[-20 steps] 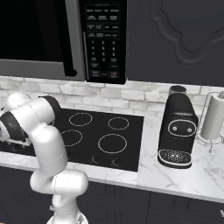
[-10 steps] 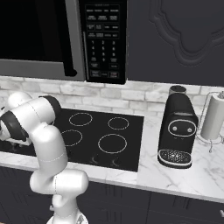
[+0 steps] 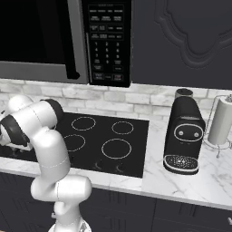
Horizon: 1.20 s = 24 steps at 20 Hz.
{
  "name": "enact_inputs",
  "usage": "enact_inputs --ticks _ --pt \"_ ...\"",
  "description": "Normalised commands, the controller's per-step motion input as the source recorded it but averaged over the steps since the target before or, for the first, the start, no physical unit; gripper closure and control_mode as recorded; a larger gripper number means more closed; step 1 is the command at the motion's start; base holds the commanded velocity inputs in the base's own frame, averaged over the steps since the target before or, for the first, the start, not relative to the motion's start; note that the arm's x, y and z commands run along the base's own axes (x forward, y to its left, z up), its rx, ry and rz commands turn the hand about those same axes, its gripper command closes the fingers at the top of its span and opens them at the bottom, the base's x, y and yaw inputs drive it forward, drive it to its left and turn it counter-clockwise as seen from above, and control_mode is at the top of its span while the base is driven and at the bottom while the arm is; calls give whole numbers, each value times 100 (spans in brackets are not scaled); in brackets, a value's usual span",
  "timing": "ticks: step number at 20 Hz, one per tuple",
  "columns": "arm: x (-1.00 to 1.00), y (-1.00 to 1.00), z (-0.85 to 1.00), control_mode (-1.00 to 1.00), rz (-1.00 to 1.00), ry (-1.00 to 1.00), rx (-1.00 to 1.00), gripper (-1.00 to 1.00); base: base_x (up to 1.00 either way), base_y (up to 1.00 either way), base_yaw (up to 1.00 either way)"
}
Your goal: Put the eggplant and tomato in the pan. Then turn on the front left burner and set the heat to medium.
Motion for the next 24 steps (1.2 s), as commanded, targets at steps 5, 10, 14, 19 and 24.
enact_inputs --ticks 5,10,14,19,24 --pt "0 0 -10 -100 1 -5 0 100 0 0 0" --pt "0 0 -13 -100 12 -1 0 100 0 0 0" --pt "0 0 -10 -100 26 0 0 100 0 0 0" --pt "0 -4 -10 -100 29 0 0 100 0 0 0" --pt "0 -3 -10 -100 31 0 0 100 0 0 0"
